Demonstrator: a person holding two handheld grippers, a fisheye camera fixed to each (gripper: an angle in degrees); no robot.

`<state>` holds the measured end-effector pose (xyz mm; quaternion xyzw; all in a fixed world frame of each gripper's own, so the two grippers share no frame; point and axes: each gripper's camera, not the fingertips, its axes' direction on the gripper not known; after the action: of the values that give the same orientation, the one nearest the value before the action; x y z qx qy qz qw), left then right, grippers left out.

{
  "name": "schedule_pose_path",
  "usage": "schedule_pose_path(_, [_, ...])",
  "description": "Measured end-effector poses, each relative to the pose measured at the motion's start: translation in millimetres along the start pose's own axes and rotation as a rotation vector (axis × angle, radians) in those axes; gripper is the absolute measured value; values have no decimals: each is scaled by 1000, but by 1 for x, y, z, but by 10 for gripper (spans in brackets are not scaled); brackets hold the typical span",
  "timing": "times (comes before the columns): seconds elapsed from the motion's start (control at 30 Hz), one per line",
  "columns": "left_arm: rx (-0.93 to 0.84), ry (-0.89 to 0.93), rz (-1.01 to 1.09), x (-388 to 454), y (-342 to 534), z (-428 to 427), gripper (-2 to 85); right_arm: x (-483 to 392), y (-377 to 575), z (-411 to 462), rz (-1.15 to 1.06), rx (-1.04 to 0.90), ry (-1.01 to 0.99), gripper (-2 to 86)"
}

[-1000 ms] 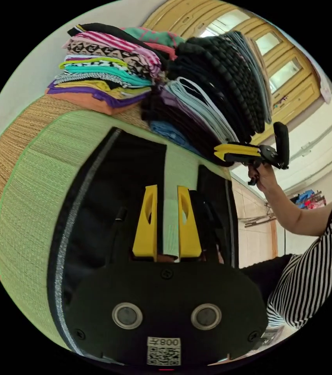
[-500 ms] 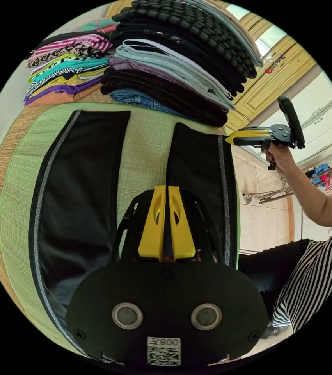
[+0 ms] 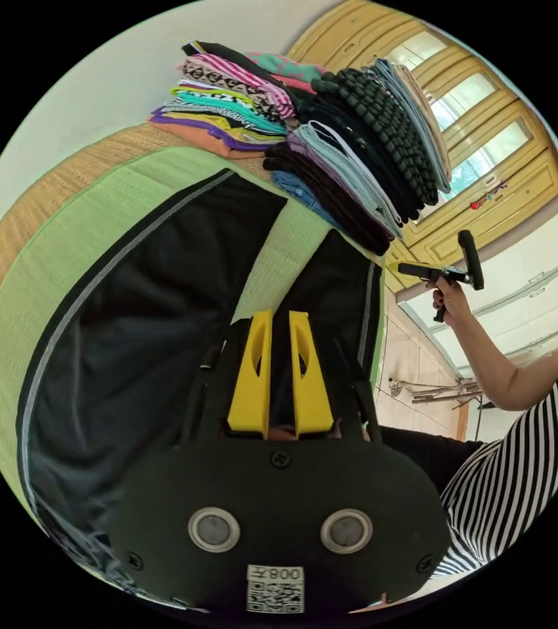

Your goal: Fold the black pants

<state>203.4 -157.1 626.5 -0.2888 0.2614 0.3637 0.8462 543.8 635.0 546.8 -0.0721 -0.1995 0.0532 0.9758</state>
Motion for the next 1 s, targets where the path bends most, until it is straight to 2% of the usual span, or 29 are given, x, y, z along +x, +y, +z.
schedule_pose_path(0.17, [-59,-88,-328,-35,134,-51,34,-148,0,63,-398,-201,-283,7])
schedule_pose_path(0.27, [-30,-122,-479,-48,196,-75,23,-210,13,92,-563,-291,-230,7])
schedule_pose_path(0.37, [-29,-77,-539,-58,244,-85,12,-237,24,116,-623,-386,-190,4])
schedule_pose_path(0.63, [13,-18,-535,-56,330,-138,2,-260,33,108,-660,-418,-151,-3])
schedule_pose_path(0.77, [122,-52,-589,-63,389,-189,1,-280,33,104,-646,-421,-81,-5])
schedule_pose_path(1.0, [157,-111,-788,-90,505,-241,2,-326,39,89,-694,-384,-82,-5])
